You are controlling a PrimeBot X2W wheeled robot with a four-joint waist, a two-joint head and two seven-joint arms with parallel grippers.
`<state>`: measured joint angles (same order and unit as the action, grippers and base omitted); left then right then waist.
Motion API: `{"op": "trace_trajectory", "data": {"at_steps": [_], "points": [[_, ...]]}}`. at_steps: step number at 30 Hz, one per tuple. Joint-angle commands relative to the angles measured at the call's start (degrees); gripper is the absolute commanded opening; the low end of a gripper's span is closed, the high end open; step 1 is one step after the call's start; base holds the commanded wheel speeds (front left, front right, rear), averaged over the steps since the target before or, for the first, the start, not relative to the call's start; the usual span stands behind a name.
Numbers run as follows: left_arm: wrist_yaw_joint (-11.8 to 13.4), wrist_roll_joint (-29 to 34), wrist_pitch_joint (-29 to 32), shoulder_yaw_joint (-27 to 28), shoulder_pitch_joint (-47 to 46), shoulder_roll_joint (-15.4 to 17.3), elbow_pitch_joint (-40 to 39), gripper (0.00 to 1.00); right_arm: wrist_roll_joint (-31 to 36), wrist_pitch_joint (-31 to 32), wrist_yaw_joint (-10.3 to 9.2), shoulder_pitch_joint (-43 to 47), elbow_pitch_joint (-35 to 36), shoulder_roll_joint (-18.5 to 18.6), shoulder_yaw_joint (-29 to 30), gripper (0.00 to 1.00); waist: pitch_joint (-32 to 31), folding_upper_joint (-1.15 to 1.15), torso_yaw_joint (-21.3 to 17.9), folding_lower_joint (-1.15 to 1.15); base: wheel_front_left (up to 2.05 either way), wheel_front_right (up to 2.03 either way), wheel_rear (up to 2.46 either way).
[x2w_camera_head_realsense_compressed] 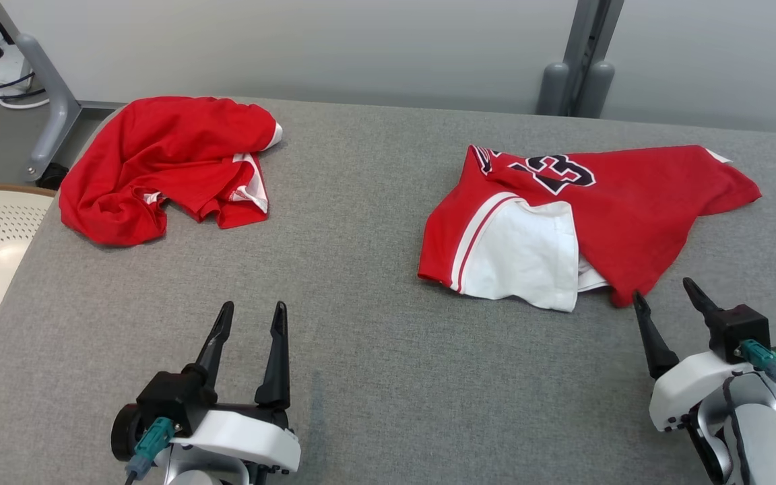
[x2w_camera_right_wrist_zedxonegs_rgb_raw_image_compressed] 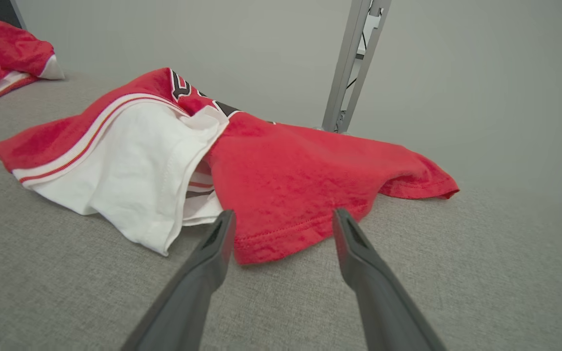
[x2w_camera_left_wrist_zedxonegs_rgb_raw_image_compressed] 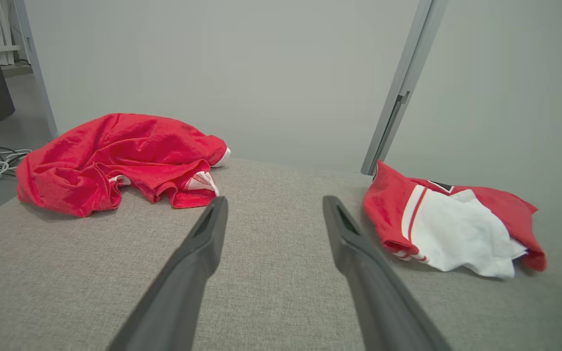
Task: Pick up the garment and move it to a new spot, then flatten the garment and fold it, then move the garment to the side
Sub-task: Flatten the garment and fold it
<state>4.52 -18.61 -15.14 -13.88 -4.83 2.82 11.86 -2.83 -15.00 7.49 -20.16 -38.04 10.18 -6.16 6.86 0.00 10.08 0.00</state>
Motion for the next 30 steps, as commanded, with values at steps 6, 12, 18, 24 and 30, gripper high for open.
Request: {"op": "trace_trajectory", "data": {"at_steps": [6,12,18,24,30], "points": [[-0.4,0.3,0.0,0.0,-1.2,0.2,-0.1,1.00,9.1,-0.3,0.01,-2.9,-5.3,-1.6,3.9,1.00,1.9,0.00,1.6,0.00,0.00,0.00,0.00],[0.1,-0.1,0.0,-0.1,-1.6,0.2,-0.2,1.00,13.8,-0.2,0.01,-5.8,-9.8,-2.2,4.9,1.00,2.9,0.00,2.8,0.00,0.00,0.00,0.00],[0.3,0.0,0.0,0.1,-1.9,0.2,-0.5,1.00,16.4,-0.2,0.00,-8.3,-12.2,-2.3,6.4,0.38,3.8,0.00,3.2,0.00,0.00,0.00,0.00],[0.5,0.2,0.0,0.7,-1.7,0.2,-0.5,1.00,16.5,-0.2,0.01,-8.9,-10.3,-3.4,9.2,0.00,3.7,0.00,2.2,0.00,0.00,0.00,0.00],[0.5,0.1,0.0,1.0,-1.0,0.2,-0.4,1.00,15.9,-0.2,0.01,-6.6,-3.9,-3.5,9.1,0.00,2.7,0.00,-0.1,0.00,0.00,0.00,0.00]]}}
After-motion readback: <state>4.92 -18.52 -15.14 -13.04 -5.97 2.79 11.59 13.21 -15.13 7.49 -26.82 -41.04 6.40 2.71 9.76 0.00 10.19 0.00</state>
